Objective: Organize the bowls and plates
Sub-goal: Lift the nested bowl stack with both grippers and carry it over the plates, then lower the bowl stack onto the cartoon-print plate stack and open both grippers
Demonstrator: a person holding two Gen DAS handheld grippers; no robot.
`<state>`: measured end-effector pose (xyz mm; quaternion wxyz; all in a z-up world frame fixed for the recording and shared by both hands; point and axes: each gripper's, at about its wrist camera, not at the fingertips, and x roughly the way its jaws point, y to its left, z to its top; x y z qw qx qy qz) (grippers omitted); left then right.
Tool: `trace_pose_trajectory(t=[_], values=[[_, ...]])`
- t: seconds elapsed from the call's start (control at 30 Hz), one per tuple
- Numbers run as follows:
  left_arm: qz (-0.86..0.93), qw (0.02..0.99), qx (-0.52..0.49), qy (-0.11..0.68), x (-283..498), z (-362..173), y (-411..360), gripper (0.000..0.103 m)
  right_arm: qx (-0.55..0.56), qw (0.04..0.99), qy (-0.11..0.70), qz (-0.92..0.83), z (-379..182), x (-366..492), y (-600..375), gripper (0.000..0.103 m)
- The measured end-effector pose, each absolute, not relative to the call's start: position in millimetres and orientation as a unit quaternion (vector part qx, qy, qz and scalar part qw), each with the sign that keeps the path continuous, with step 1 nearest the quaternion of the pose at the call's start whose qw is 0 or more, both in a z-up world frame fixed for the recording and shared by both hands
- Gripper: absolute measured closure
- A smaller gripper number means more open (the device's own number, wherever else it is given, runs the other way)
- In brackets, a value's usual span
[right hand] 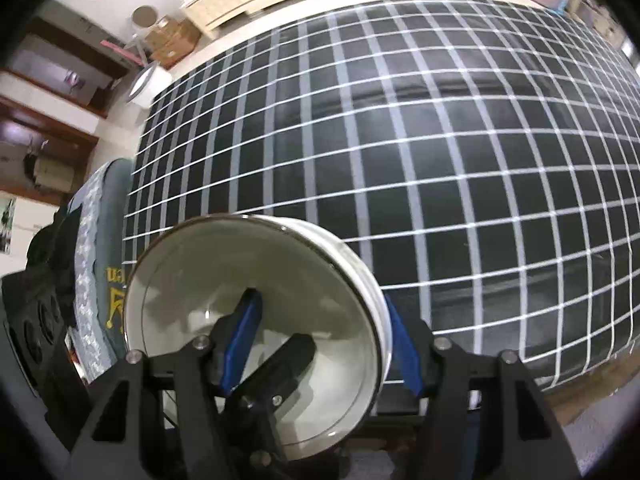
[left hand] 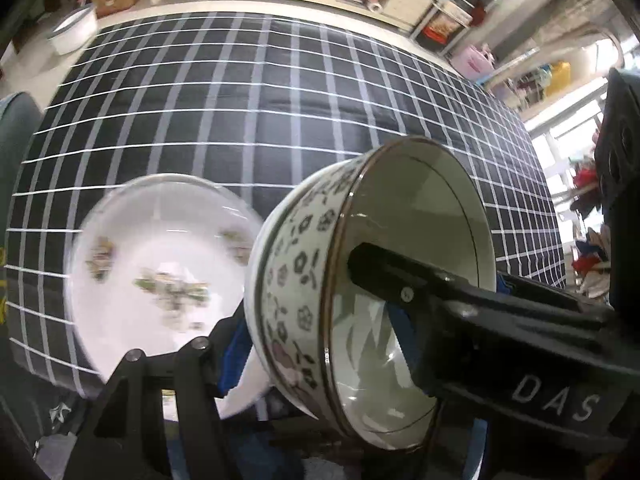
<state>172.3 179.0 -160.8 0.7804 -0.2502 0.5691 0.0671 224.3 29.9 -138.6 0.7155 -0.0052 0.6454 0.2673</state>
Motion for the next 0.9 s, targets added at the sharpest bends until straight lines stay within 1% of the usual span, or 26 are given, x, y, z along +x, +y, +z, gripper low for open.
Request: trace_pose_trajectory(t=[0.23,0.4,0.63,0.9], values=[[0.101,0.772,-0.269,0.568,150,-166,232,0.039,-0.032,0.699,0.649,0.299,-148,210,93,0.038],[0.109,0.764,-0.287,0.567,146,-181,249,0.039,-0.051,0.690,0.655,0.303,-160,208,117,0.038],[0.104,0.757,-0.302,0.570,139,-198,266,0.039,-0.067,0.685,0.663,0.295,-172,208,124,0.038],[0.102,0.758,-0.307,0.567,140,-201,267,0.039,-0.073,0.686,0.663,0.291,-177,209,121,0.038]])
